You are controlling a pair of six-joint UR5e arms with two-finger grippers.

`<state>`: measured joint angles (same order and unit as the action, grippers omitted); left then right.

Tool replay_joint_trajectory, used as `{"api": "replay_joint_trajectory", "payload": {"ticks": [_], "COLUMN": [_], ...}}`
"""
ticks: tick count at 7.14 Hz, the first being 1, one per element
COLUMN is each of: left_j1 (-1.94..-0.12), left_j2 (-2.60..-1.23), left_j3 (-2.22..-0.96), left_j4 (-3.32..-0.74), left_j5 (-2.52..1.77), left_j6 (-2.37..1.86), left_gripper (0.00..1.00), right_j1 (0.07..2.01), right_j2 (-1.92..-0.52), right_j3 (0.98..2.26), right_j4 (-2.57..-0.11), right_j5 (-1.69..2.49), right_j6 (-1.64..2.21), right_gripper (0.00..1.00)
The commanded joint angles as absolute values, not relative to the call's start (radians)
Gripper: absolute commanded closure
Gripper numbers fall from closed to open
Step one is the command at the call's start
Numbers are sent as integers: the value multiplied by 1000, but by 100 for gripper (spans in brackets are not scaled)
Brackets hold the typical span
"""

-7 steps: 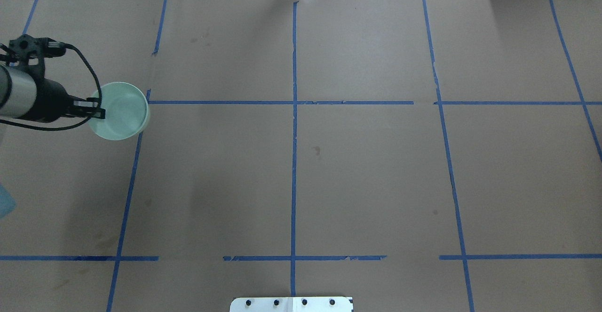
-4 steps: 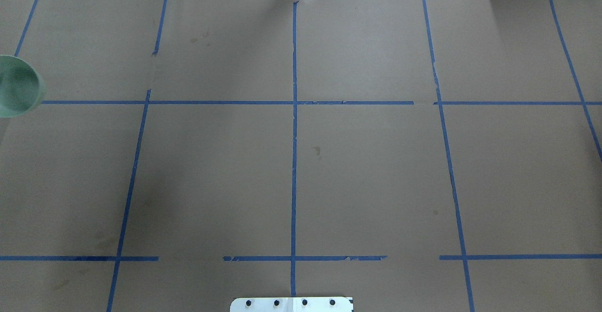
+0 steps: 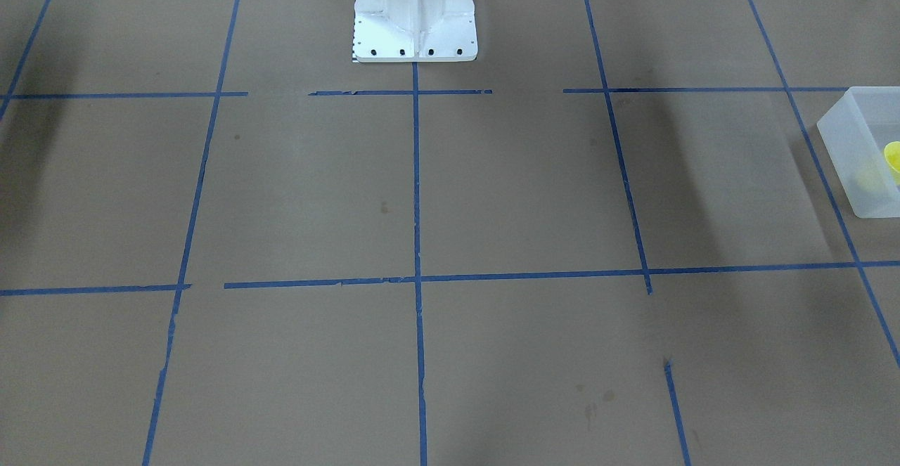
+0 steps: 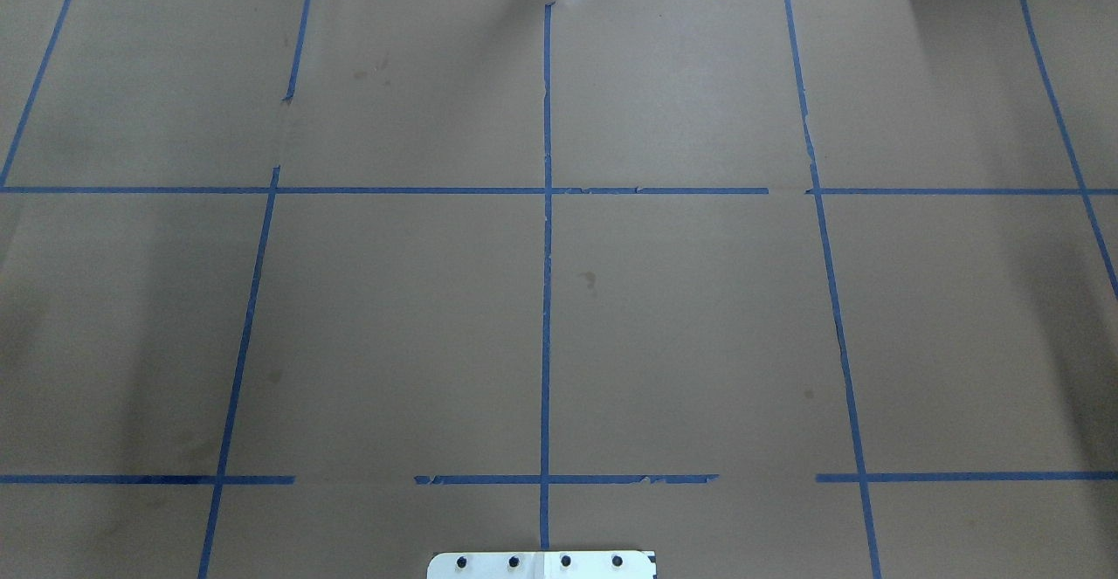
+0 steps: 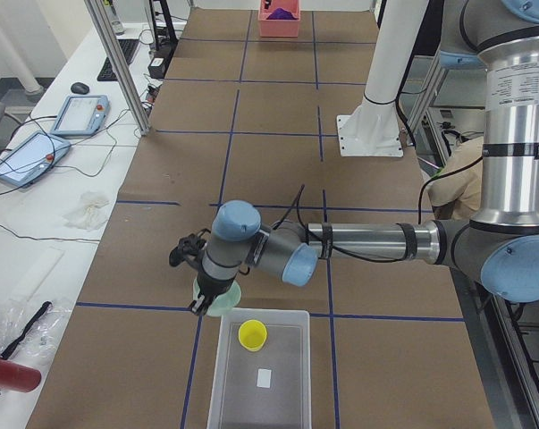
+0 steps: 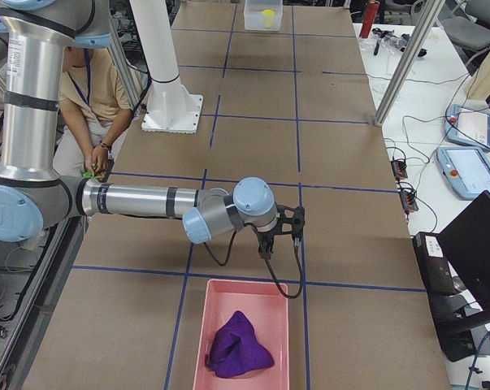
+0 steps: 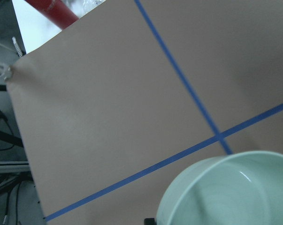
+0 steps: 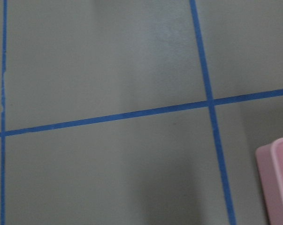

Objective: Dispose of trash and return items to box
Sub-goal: 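Lower the green bowl into the clear bin and release it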

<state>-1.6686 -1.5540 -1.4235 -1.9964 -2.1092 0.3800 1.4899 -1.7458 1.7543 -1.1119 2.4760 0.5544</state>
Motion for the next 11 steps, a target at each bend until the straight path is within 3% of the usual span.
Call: {"api": "replay_joint_trajectory", "payload": {"ticks": [1,7,8,9,11], "left_j1": [-1707,-1709,-1709,-1709,-1710], "left_j2": [-1583,-1563,-1566,-1565,-1527], "left_j3": [-1219,-1001,-991,-1026,-1185], "left_j4": [-1996,-2079,-2089,-2089,-2086], "left_j5": [-2120,-2235,-2237,-2237,-2287], "left_j6": [436,399,397,397,278], "left_gripper": [100,100,84,1,0], "right_j1": [1408,1365,1359,1359,1359], "right_j2": [-1756,-1758,-1758,-1758,-1758], "right_j3": [1873,1887,1887,1887,1888], "right_j4": [-1111,-1111,-1111,-1111,-1111], "right_j5": [2468,2454,2454,2453,2451], "right_j6": [696,703,703,703,703], "right_gripper": [0,0,0,0,0]}}
